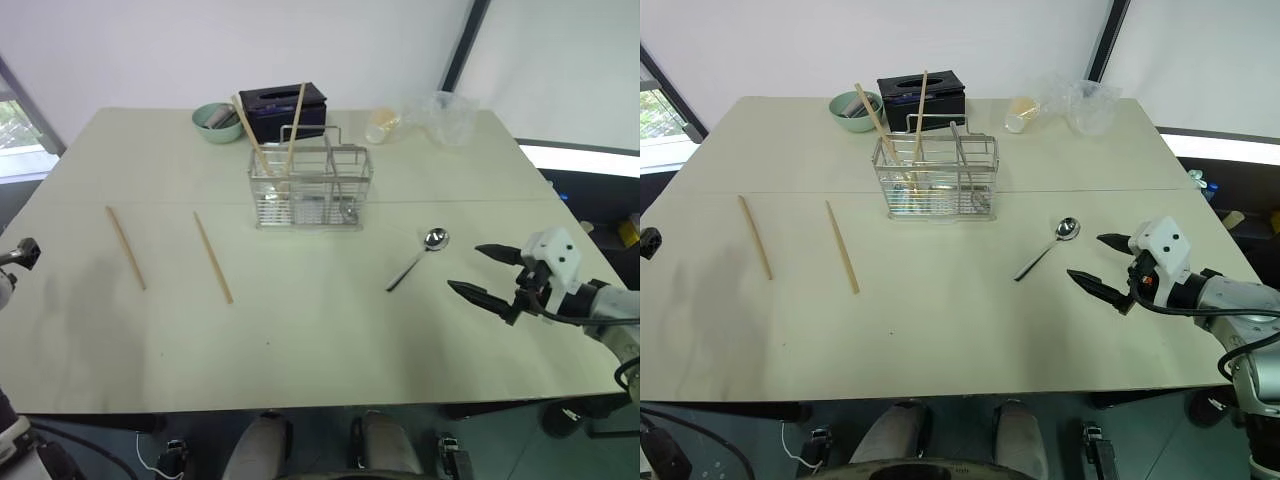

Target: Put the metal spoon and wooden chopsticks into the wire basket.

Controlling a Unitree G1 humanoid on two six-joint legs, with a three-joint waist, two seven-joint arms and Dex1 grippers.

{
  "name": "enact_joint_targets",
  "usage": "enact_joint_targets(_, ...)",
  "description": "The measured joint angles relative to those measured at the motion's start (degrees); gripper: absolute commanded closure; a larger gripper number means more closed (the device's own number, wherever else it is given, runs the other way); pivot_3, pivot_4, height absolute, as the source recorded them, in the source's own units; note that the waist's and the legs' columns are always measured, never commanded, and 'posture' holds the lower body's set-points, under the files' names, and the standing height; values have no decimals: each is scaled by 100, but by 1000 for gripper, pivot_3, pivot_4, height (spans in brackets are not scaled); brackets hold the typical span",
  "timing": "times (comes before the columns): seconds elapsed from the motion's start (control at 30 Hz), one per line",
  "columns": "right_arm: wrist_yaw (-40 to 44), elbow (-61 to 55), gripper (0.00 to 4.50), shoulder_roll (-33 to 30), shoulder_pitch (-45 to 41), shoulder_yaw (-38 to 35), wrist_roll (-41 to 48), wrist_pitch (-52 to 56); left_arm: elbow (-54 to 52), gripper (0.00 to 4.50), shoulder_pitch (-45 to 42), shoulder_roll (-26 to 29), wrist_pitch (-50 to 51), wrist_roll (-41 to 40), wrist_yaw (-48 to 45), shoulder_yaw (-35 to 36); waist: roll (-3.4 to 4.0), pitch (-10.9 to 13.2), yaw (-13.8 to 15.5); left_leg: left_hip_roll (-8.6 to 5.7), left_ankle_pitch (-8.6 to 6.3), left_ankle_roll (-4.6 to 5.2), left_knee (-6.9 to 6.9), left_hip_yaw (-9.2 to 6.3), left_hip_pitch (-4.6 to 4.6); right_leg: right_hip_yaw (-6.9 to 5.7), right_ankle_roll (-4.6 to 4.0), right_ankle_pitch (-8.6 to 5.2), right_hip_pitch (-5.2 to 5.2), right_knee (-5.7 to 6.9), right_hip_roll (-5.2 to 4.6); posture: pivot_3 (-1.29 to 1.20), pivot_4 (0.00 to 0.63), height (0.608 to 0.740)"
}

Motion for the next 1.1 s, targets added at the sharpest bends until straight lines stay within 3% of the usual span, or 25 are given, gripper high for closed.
enact_joint_targets(0.27,331,216,0,-287,-323,108,-75,-139,-139,49,-5,35,-105,-159,-355,-145,0,1,-3,0,0,-1,0,1,-1,0,0,0,-1,-1,0,0,150,649)
enact_joint_targets(0.57,1762,1510,0,-824,-2051,1258,-612,-1351,-1893,49,479,747,-505,-1732,-2959,-1077,20,13,-25,1,-1,-2,-2,18,-2,-1,-1,0,2,-17,-9,0,150,649)
enact_joint_targets(0.7,2592,2931,0,-602,-3566,2203,-1238,-2281,-2274,49,564,1177,-552,-2307,-3993,-1695,40,30,-125,5,2,3,-5,30,3,-7,-3,2,9,-34,-11,0,150,649)
enact_joint_targets(0.8,2970,4634,0,-185,-4870,3022,-2160,-3470,-2284,49,350,1448,-674,-2588,-4624,-2180,42,31,-187,12,8,13,-15,25,11,-14,-4,3,13,-37,6,0,150,649)
enact_joint_targets(0.97,2864,6881,0,474,-6092,4093,-3576,-5130,-2202,49,-136,1532,-774,-2655,-4865,-2803,42,31,-196,10,10,12,-18,22,5,-10,10,13,3,-35,17,0,150,649)
enact_joint_targets(1.1,2437,7895,0,771,-6579,4729,-4540,-6199,-2207,49,-367,1528,-764,-2734,-4813,-3018,45,33,-177,5,13,5,-18,17,-5,-6,14,16,-11,-3,17,0,150,649)
